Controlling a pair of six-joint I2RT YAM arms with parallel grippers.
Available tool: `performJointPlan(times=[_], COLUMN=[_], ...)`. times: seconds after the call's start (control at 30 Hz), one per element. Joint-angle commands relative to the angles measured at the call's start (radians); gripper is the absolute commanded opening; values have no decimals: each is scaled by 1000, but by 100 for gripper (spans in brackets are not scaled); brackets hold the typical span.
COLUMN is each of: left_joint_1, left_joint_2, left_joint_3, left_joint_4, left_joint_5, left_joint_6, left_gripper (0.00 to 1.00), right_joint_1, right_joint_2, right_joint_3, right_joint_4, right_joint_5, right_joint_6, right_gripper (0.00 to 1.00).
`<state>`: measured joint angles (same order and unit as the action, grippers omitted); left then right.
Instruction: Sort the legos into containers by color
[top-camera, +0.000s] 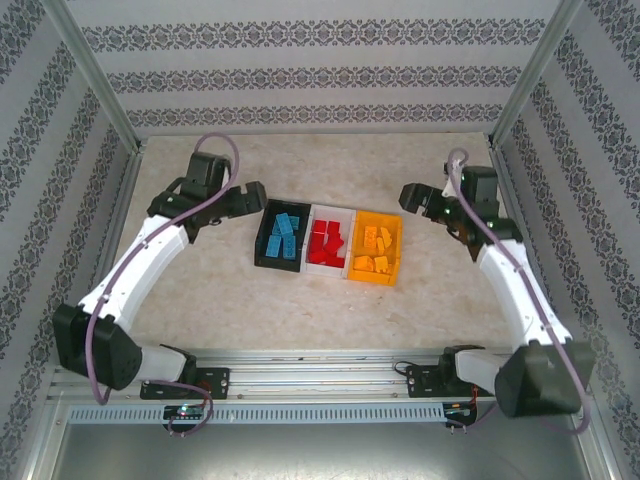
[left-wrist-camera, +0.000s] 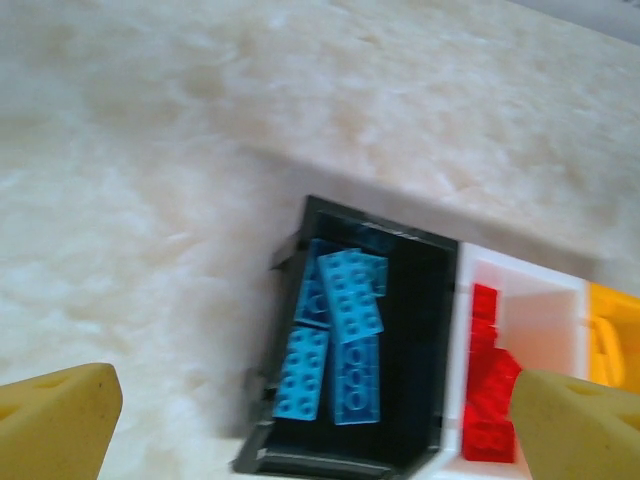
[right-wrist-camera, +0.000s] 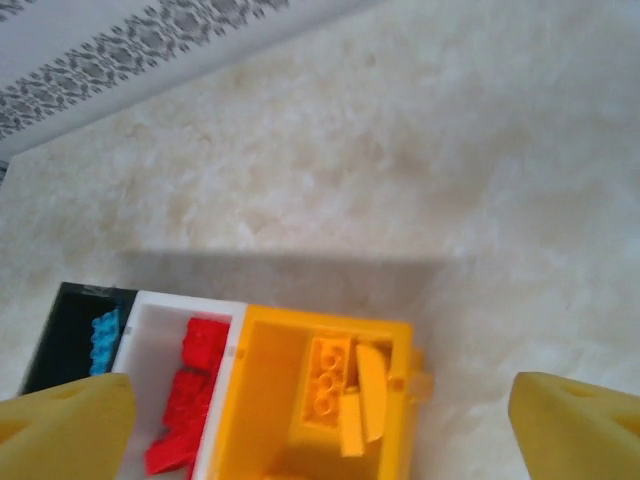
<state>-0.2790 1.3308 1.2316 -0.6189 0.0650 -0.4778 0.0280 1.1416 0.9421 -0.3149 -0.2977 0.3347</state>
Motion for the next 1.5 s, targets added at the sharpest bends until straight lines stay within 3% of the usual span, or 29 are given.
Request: performJointPlan(times=[0.0,0.17,0.27,0.37,0.53,0.7,1.03,1.1,1.47], left_joint_1=[-2,-1,3,31,80,140,238,252,280], left_joint_2=[-117,-384,-572,-688,-716,-623,-244,-154,180], left_joint_3=[-117,-523,-742,-831,-853,-898,-884,-877,-834], left_joint_4=[111,437,614,610,566,713,1072,1142,1463], left_joint_5=[-103,-372,-451,-512,-492,-466,-346,-307,-69], left_joint_6=[67,153,227,260,306,331,372,385,470], left_gripper=[100,100,100,100,100,100,100,100,100], right_joint_1=[-5,-62,-104,-123,-123,-126,-77,-73,-52], right_joint_2=[-54,-25,29,94,183,290,394,360,371], right_joint_3=[-154,-272,-324,-355,-388,-409,-587,-566,-552], right_joint_4=[318,363,422,488,644,864,1312,1212,1203], right_joint_5=[56,68,59,54,44,60,124,146,189], right_joint_6=[-209,-269,-287,-303,-283,-272,-288,-297,-309], right_gripper=[98,98,98,98,98,98,98,98,98])
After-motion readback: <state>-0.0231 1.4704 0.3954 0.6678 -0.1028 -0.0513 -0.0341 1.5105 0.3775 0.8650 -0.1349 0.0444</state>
